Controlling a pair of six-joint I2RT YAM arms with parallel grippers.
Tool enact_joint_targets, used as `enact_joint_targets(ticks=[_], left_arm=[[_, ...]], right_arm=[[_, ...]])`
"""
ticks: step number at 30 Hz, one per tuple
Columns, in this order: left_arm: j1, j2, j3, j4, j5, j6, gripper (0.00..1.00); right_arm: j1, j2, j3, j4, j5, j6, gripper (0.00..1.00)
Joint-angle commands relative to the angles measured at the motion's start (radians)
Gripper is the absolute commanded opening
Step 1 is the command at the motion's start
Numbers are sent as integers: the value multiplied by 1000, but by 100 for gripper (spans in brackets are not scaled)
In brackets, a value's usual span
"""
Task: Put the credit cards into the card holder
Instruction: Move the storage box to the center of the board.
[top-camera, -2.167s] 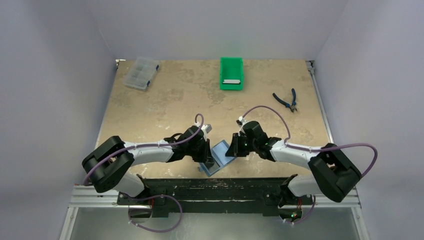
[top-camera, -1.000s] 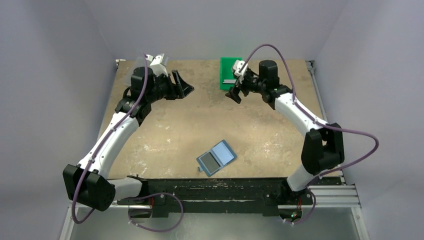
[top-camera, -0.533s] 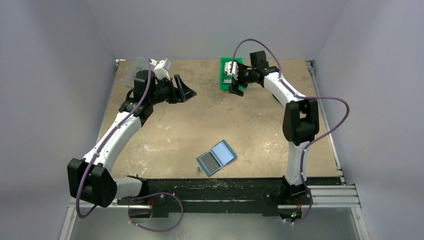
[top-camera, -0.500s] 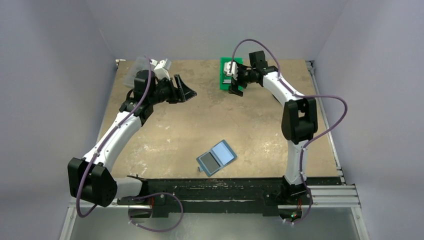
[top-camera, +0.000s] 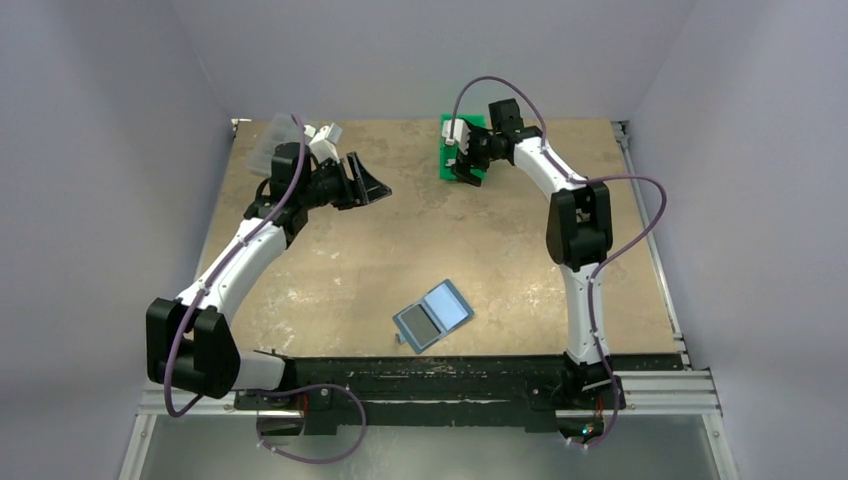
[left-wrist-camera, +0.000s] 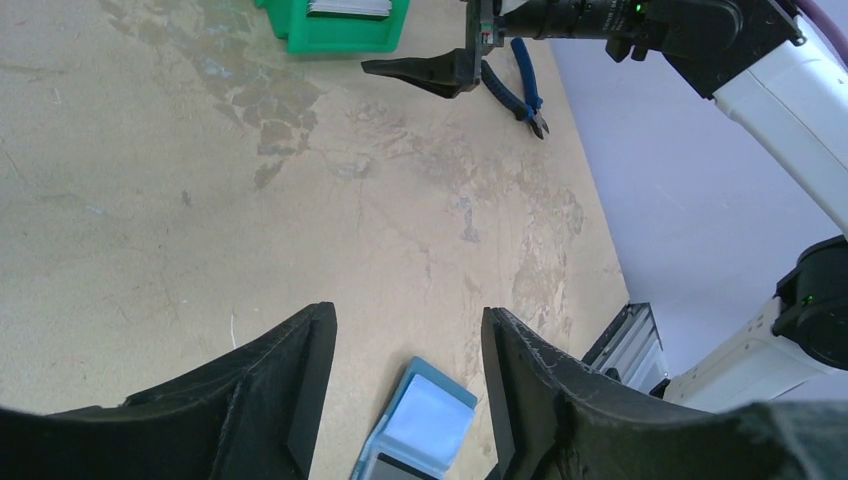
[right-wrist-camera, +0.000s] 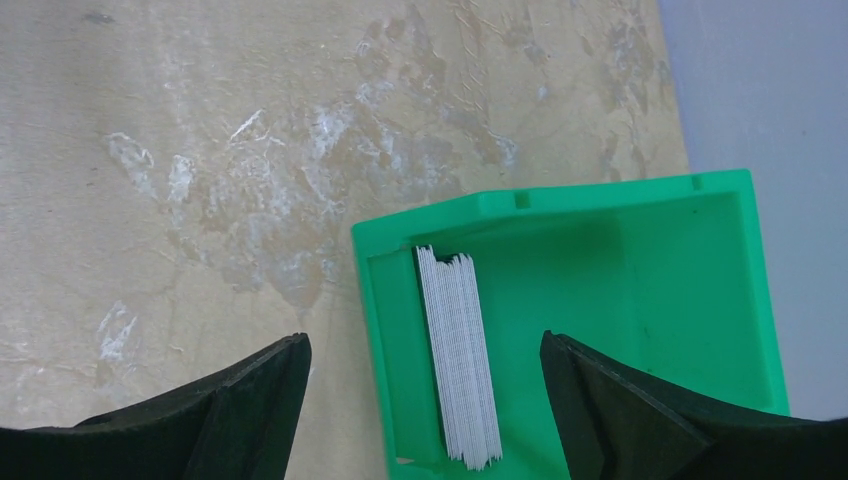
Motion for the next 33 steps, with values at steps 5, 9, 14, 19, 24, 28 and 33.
enact_joint_targets(ticks=[5,9,14,19,24,28,33], left_arm=[[10,5,-2,66,37,-16,57],[12,5,-4,69,39,-20,57],[17,6,-2,71,42,-20,57],[18,5,-4,74,46,-21,57],[19,4,-3,75,49,-21,57],[19,4,-4,77,51,-22,57],[18,3,-5,82,57,-27,57]], right_arm=[[3,34,86,2,62,14,93],[5,48,93,1,57,9,91],[10,65,94,-10,50,-17,89],[29,76,95,-10,55,-27,87],[47,97,115,-14,76,-33,86],[56,108,118,-17,92,-34,83],[61,109,109,-21,101,-36,82]])
